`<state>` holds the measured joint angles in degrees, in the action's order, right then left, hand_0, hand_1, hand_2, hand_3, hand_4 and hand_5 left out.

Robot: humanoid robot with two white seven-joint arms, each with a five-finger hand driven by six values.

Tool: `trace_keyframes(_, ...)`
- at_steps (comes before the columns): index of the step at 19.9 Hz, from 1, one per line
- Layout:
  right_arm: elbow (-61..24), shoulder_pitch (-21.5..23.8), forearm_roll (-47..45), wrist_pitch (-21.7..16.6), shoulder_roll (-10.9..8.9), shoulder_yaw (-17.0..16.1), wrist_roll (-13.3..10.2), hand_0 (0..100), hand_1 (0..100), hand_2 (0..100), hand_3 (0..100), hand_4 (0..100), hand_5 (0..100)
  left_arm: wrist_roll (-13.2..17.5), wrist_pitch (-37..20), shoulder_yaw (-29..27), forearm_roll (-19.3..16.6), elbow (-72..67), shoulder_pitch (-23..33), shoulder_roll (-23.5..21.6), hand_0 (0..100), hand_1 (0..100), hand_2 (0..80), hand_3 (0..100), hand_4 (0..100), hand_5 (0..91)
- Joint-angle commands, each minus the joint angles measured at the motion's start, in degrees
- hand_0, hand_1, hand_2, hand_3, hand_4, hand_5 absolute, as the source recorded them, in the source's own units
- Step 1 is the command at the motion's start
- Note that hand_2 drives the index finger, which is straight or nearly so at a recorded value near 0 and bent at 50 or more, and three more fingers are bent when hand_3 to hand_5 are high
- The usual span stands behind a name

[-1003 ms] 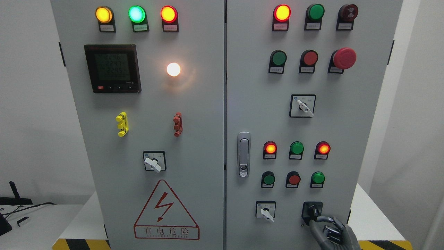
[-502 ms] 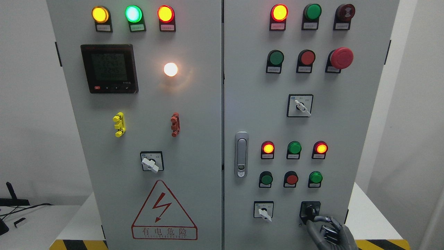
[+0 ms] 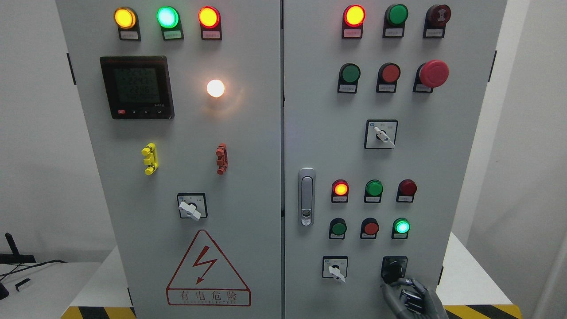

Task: Trip black knob to open circuit
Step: 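Twist the black knob with the right hand to switch it, then open the right hand's fingers to release the black knob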

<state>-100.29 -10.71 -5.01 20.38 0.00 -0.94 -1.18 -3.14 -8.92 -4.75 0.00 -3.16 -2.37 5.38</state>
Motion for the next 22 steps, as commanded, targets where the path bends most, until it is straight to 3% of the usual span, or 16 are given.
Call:
trace_keyframes(1,-0.3,0.1,0.0,-0.3,0.70,-0.8,-0.3,40,75,49,100,97,88,0.0,0.0,0.0,-1.8,0.0,0.0,0.1,12,39,0.0,0,0,0.0)
trace_keyframes(22,-0.2,0.6,0.4,-0.3,0.44,-3.1,-0.1,41,75,48,100,97,88,0.0,0.0,0.0,-1.8,0.0,0.0,0.0,12,39,0.0,0,0,0.0)
